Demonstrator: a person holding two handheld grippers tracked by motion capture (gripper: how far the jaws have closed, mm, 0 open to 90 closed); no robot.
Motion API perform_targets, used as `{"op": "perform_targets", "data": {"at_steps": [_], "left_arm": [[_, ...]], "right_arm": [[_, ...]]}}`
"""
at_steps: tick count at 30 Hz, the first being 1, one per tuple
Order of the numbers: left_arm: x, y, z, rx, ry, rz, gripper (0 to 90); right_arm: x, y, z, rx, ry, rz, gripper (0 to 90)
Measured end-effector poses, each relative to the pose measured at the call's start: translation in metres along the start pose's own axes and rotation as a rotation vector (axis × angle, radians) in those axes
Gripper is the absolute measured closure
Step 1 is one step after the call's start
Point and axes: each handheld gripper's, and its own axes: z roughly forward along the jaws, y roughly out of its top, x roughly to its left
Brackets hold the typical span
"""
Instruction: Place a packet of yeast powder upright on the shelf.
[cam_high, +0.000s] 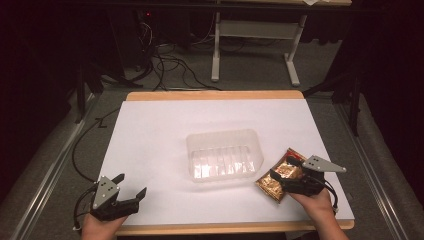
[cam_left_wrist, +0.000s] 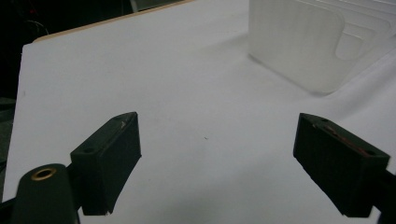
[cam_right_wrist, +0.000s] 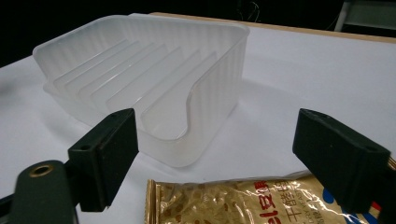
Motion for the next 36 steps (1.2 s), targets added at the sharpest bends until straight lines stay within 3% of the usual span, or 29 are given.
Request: {"op": "perform_targets", "data": {"at_steps": [9,25,36], "left_arm": [[0.000,0.001,0.000,-0.001,0.000,0.006,15.7],[0.000,0.001,0.000,-0.002,0.000,0.009,15.8],[-0.001,0.001,0.001,-0.003,-0.003,0.008,15.8]], "right_arm": [[-0.003,-0.001,-0.001,0.005,-0.004,-0.002,11.8],[-0.006,-0.001,-0.003,-0.010,0.000,0.004,15.8],[-0.020,-0.002,-0.008,-0.016,-0.043,0.033,17.8]]}}
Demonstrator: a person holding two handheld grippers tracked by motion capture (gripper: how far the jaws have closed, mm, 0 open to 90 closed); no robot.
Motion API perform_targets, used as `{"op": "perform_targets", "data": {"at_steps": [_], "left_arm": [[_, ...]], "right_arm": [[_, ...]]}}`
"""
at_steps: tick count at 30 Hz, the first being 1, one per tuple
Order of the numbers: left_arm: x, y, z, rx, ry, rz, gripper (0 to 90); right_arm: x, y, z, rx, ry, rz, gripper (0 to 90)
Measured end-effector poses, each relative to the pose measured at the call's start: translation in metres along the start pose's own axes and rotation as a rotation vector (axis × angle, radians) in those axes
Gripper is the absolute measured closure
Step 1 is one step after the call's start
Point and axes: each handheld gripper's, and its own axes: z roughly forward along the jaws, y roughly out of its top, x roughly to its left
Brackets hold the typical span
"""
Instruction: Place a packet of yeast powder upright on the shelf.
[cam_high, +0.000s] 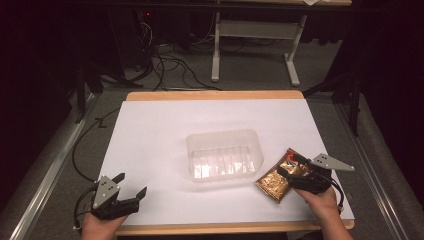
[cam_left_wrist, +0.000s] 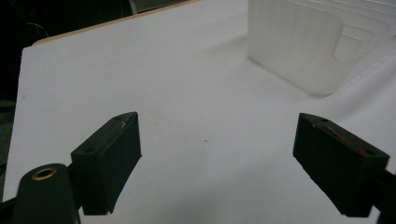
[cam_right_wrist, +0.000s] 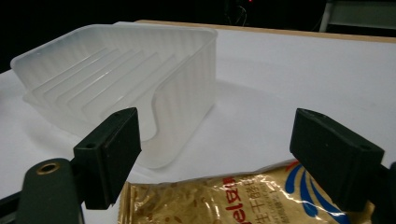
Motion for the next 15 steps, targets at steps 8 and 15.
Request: {"op": "perform_targets", "data": {"at_steps": [8,15], "left_arm": [[0.000,0.000,0.000,0.002,-0.001,-0.004,15.8],[0.001,-0.001,0.001,0.003,0.001,-0.009,15.9]], "right_arm": [[-0.015,-0.002,-0.006,-0.011,-0.040,0.026,19.4],[-0.031,-0.005,-0.010,-0.008,-0.063,0.064,20.5]]}}
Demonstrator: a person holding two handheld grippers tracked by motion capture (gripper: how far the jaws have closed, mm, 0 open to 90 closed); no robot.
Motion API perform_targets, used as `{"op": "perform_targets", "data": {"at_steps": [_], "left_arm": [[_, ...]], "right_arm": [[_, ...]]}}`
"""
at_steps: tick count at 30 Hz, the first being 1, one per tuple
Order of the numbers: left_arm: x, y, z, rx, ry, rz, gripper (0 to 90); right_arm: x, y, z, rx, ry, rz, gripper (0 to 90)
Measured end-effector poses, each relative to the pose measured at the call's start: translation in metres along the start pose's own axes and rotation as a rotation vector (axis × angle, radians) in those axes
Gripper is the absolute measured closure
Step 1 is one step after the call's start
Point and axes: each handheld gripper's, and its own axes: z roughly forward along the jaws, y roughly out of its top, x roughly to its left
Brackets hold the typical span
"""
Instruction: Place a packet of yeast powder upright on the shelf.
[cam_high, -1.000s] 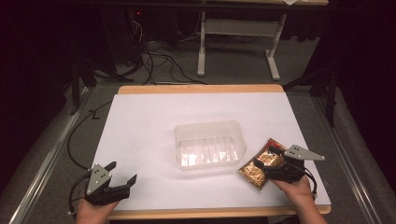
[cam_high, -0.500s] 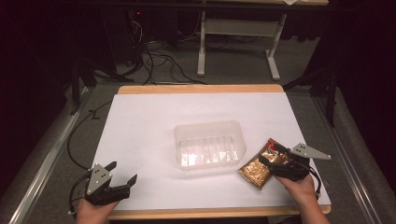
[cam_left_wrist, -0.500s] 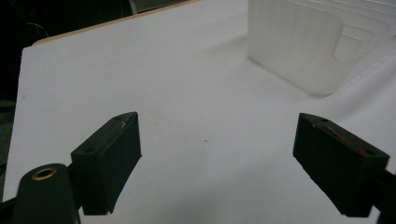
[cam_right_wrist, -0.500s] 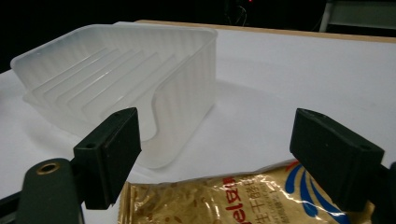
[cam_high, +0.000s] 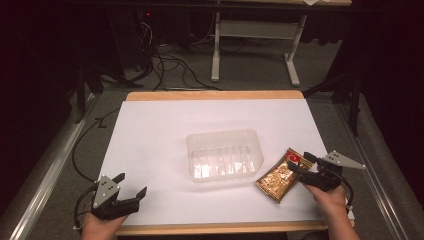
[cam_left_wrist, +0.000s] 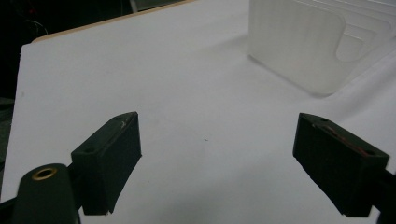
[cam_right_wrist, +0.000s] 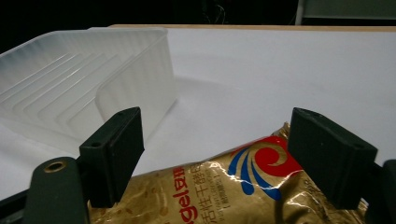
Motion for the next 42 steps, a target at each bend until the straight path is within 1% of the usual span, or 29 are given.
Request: {"op": "perform_targets", "data": {"at_steps": [4,8,9,10,13,19,20,22,25,27,30,31,32,33,37,39,42], "left_arm": [[0.000,0.000,0.000,0.003,-0.002,0.006,15.9],[0.000,0.000,-0.001,0.001,-0.003,0.006,15.9],[0.000,0.000,-0.001,0.001,-0.002,0.006,16.0],[0.000,0.000,-0.001,-0.002,-0.001,0.003,15.9],[0.000,0.000,-0.001,-0.001,0.000,0.001,16.0],[-0.001,0.000,0.000,0.006,-0.001,0.010,16.1],[-0.001,0.000,0.000,0.007,-0.001,0.010,16.1],[-0.001,0.000,0.000,0.007,0.000,0.010,16.1],[-0.001,0.000,0.000,0.007,0.000,0.010,16.1],[-0.001,0.000,0.000,0.008,0.000,0.010,16.2],[-0.001,0.000,0.000,0.010,-0.002,0.013,16.2],[-0.001,0.000,0.000,0.010,-0.002,0.013,16.2],[-0.001,0.000,0.000,0.011,-0.001,0.013,16.2],[-0.002,0.000,0.001,0.011,-0.002,0.013,16.2],[-0.002,0.000,0.001,0.012,-0.001,0.015,16.2],[-0.002,0.000,0.001,0.012,-0.001,0.014,16.2],[-0.002,0.000,0.001,0.014,-0.002,0.016,16.2]], "right_arm": [[-0.007,-0.001,-0.003,-0.011,-0.014,0.010,22.5],[-0.013,-0.002,-0.006,-0.014,-0.050,0.020,21.2],[-0.014,-0.002,-0.006,-0.012,-0.056,0.026,21.3],[-0.017,-0.002,-0.007,-0.009,-0.063,0.021,21.3],[-0.023,-0.003,-0.007,-0.003,-0.073,0.038,22.9],[-0.038,-0.009,-0.009,-0.001,-0.052,0.103,20.5],[-0.041,-0.011,-0.009,0.004,-0.048,0.130,20.3],[-0.046,-0.014,-0.008,0.016,-0.037,0.168,18.7],[-0.051,-0.017,-0.006,0.032,-0.045,0.202,18.6],[-0.054,-0.019,-0.006,0.031,-0.040,0.223,17.7],[-0.059,-0.021,-0.006,0.030,-0.029,0.268,17.3],[-0.059,-0.021,-0.006,0.030,-0.029,0.268,17.3],[-0.062,-0.022,-0.006,0.036,-0.018,0.304,17.3],[-0.063,-0.023,-0.006,0.038,-0.015,0.311,17.5],[-0.067,-0.027,-0.004,0.066,-0.006,0.355,23.7],[-0.068,-0.029,-0.003,0.078,0.005,0.379,25.9],[-0.071,-0.031,-0.001,0.092,0.004,0.402,28.6]]}}
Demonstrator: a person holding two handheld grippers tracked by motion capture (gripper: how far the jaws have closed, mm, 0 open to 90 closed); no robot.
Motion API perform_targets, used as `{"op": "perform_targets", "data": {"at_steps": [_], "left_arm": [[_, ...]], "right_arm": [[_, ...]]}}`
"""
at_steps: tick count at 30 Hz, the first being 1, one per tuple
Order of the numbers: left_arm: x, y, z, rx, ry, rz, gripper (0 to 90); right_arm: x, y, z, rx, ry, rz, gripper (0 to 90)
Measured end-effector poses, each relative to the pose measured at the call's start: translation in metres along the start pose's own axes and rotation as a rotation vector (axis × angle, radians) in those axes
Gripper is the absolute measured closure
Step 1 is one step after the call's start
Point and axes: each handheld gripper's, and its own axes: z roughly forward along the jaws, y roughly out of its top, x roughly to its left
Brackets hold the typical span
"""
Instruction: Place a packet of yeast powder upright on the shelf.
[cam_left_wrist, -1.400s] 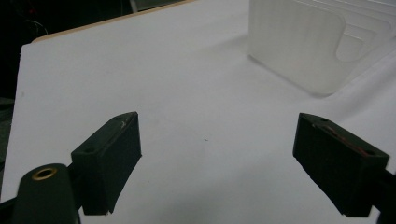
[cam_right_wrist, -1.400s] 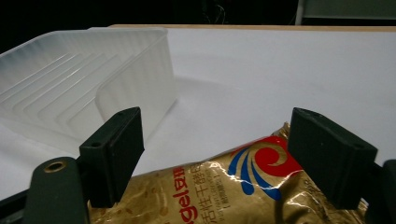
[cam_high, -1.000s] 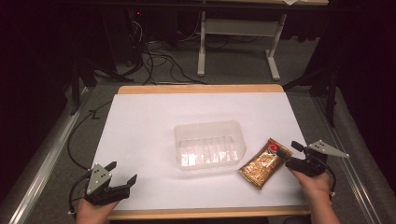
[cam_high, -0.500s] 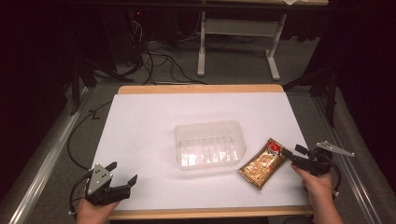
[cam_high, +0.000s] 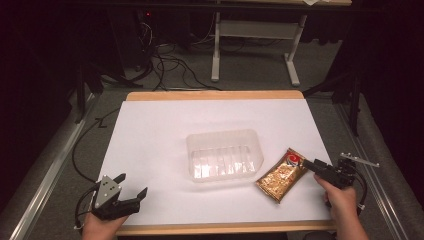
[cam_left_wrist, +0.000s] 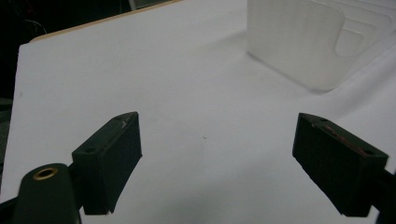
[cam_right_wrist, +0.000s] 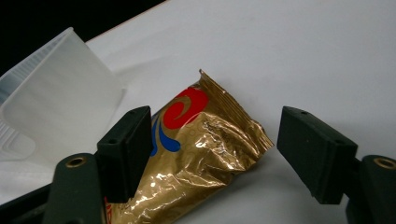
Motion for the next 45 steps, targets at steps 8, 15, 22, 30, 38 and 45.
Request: {"op": "perform_targets", "data": {"at_steps": [8,15,22,30,38,45], "left_arm": [[-0.001,0.000,0.001,0.005,-0.005,0.007,16.2],[-0.001,0.000,0.002,0.006,-0.007,0.011,16.3],[-0.001,0.000,0.003,0.011,-0.009,0.012,16.3],[-0.002,0.000,0.002,0.010,-0.006,0.016,16.4],[-0.001,0.000,0.001,0.006,-0.003,0.012,16.4],[-0.002,0.000,0.001,0.011,-0.002,0.015,16.4]], "right_arm": [[-0.007,0.002,0.006,0.041,0.000,0.085,33.0],[-0.007,0.003,0.013,0.067,0.024,0.122,35.3],[-0.004,0.001,0.019,0.102,0.097,0.142,37.0],[0.003,0.000,0.021,0.147,0.061,0.068,59.0],[0.003,0.001,0.018,0.123,0.070,0.056,78.3],[0.011,0.004,0.010,0.066,0.084,0.005,85.4]]}}
